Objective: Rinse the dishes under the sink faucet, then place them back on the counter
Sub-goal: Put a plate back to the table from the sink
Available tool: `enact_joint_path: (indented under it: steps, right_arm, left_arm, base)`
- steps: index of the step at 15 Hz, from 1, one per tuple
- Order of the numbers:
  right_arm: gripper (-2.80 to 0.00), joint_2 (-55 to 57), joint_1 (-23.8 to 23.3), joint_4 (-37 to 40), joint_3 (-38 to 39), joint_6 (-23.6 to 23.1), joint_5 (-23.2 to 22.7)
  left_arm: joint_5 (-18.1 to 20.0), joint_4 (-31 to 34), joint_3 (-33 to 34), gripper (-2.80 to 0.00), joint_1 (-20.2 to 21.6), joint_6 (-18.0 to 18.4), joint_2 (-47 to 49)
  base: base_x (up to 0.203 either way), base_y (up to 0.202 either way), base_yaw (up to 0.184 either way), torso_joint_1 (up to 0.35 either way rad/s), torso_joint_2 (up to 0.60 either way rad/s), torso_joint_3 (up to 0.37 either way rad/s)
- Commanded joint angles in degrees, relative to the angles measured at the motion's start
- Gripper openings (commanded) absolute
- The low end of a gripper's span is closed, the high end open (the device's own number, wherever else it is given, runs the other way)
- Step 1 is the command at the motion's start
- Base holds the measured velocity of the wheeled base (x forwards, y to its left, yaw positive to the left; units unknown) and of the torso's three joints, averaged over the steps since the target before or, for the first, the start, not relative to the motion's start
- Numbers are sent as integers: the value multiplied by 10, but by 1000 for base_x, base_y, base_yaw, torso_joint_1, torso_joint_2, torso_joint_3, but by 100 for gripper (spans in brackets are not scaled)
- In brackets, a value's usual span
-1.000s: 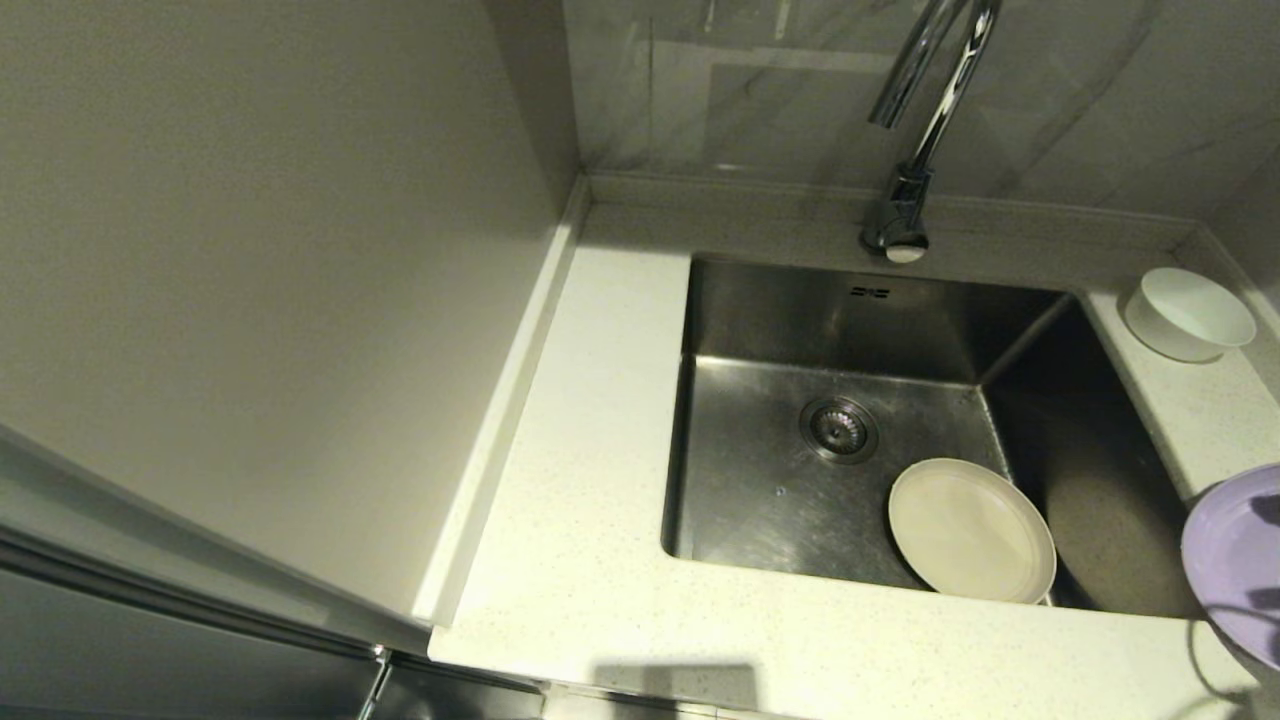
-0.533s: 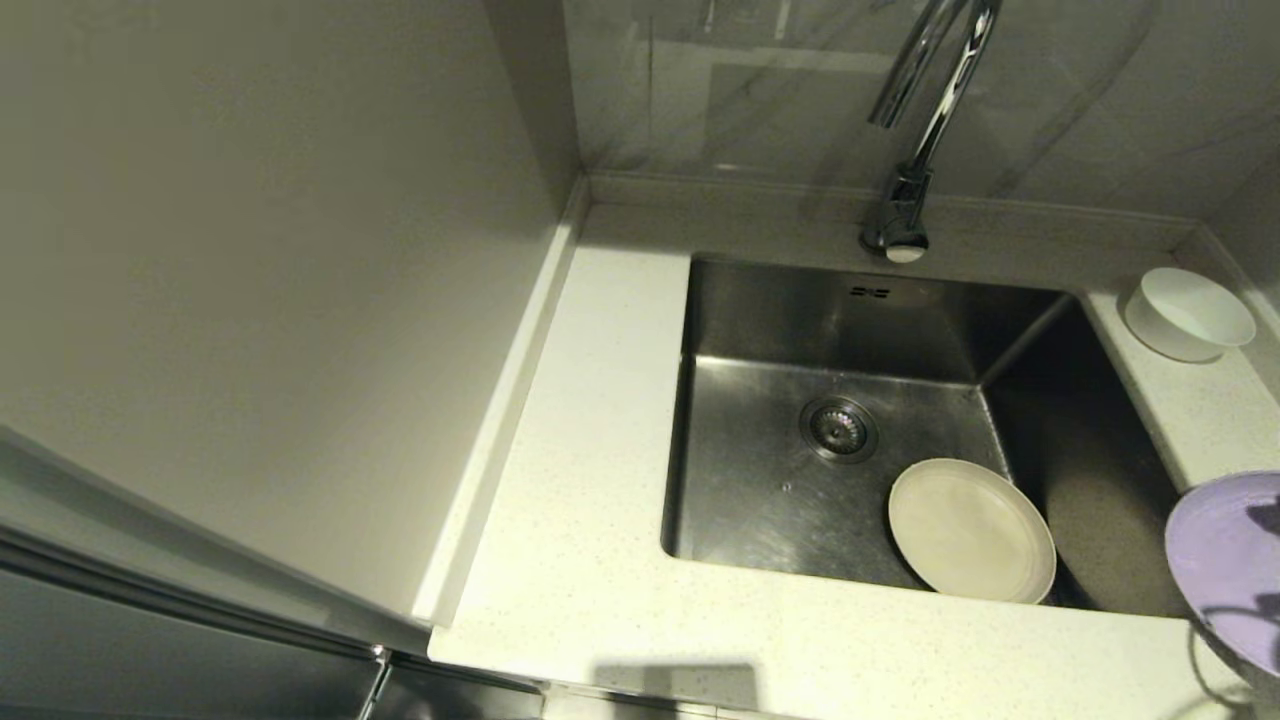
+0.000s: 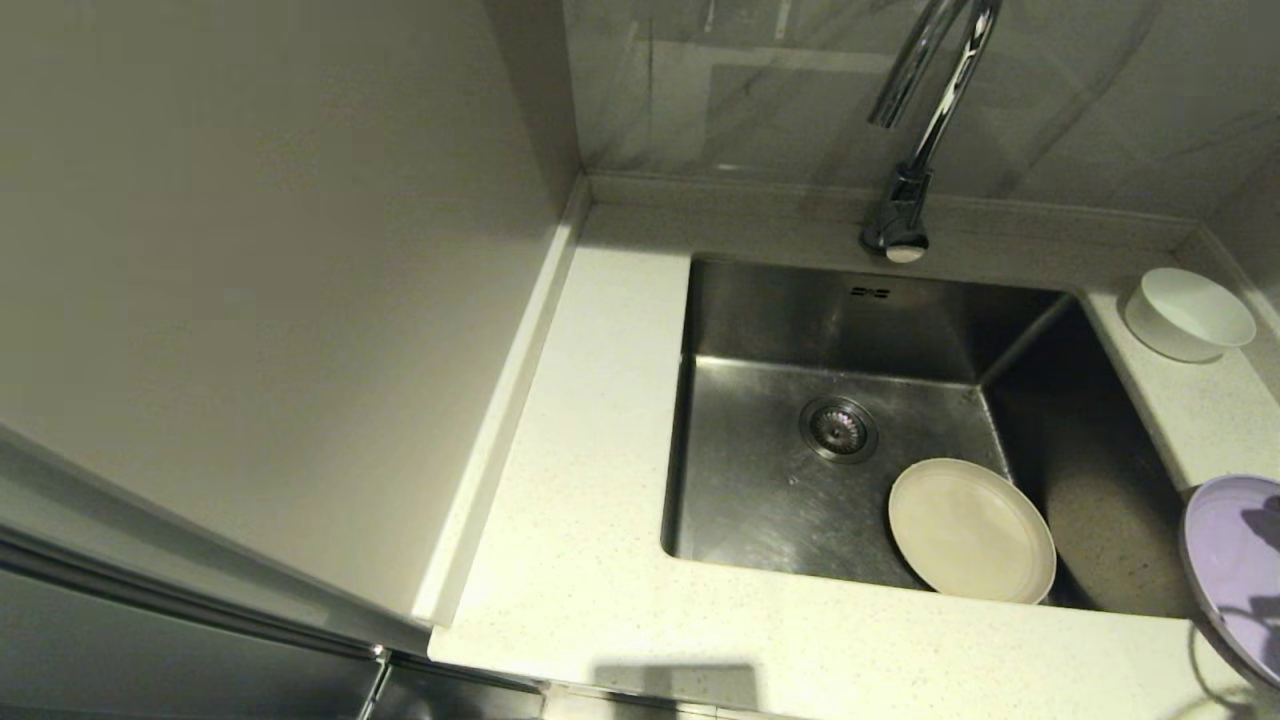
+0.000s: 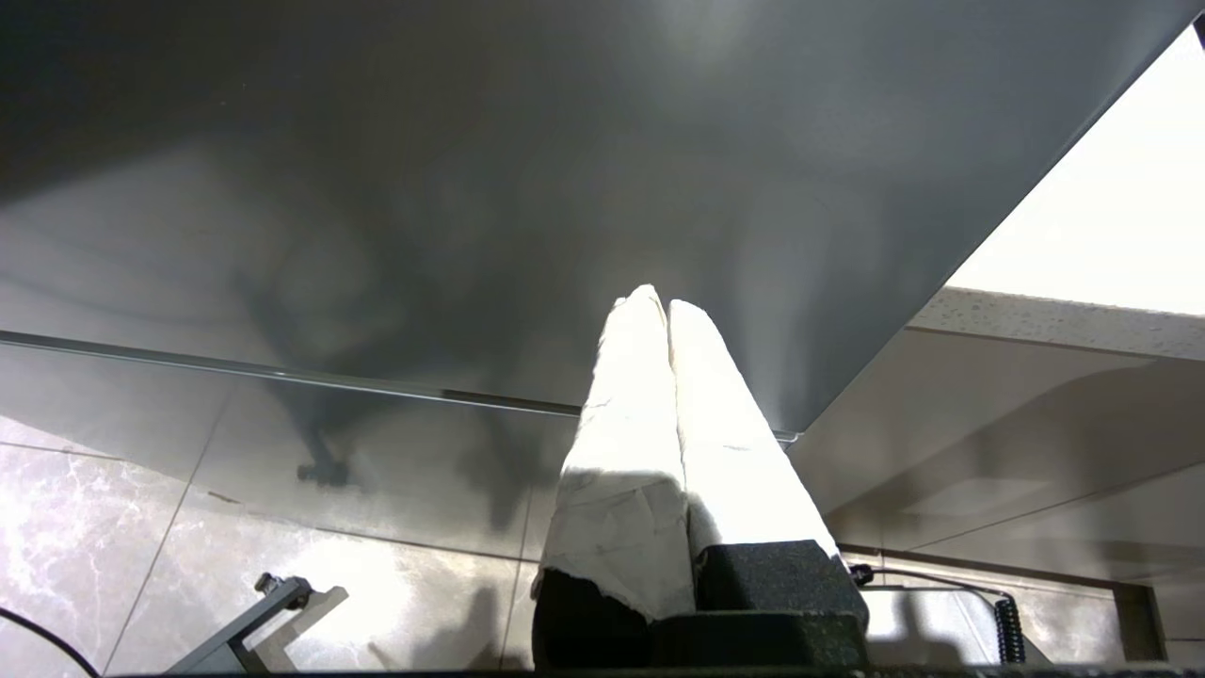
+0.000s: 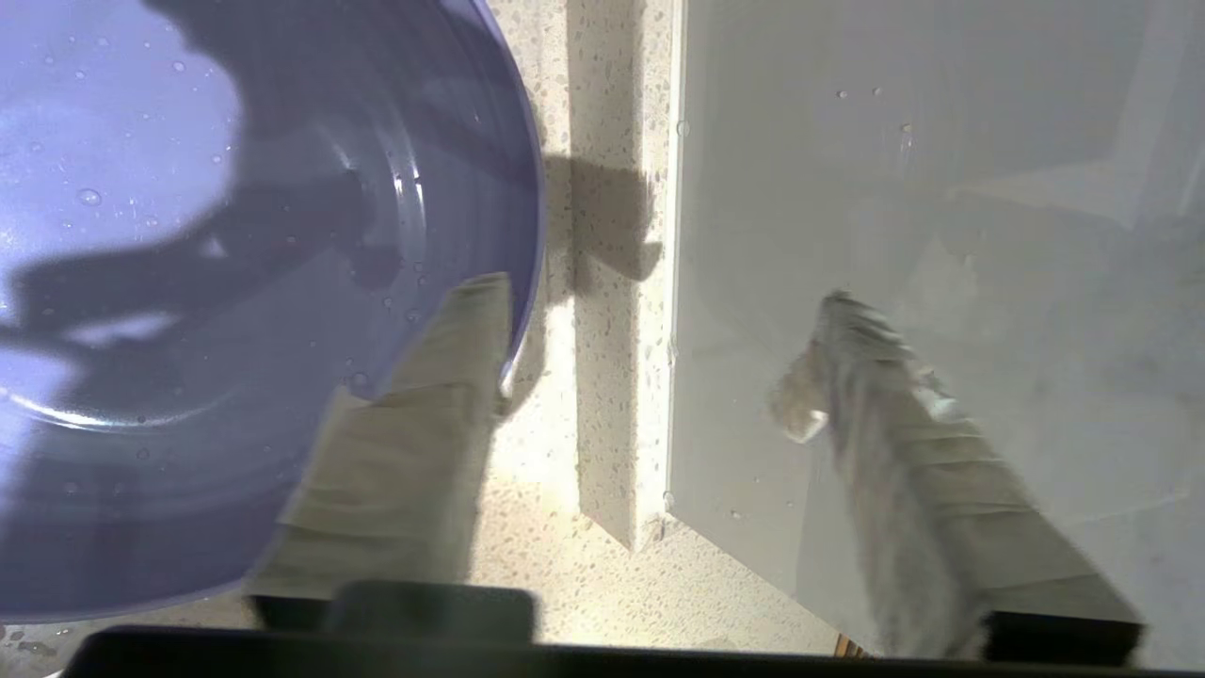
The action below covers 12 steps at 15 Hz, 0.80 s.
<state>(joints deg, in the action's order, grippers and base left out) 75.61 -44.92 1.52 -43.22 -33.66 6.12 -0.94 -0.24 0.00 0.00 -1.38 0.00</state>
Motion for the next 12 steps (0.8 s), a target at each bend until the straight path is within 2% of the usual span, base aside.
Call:
enact_joint_path:
  steps: [1,4,9,12]
  right_arm:
    - [0,-1,0,1,1,-2,-1]
    - [0,2,8,0,20,-6,-9]
    - [0,62,62,-9,18,-24,-19]
    - [0,121,82,-55,-2,-23,-20]
  left_arm:
    - [0,0,0,-280,0,0,-1]
    - [0,0,0,-280,0,0,-1]
    - [0,0,0,-280,0,0,-1]
    - [0,0,0,-280,0,0,-1]
  base:
    - [0,0,0,0,0,0]
    - [0,0,0,0,0,0]
    - [0,0,0,0,0,0]
    - [0,0,0,0,0,0]
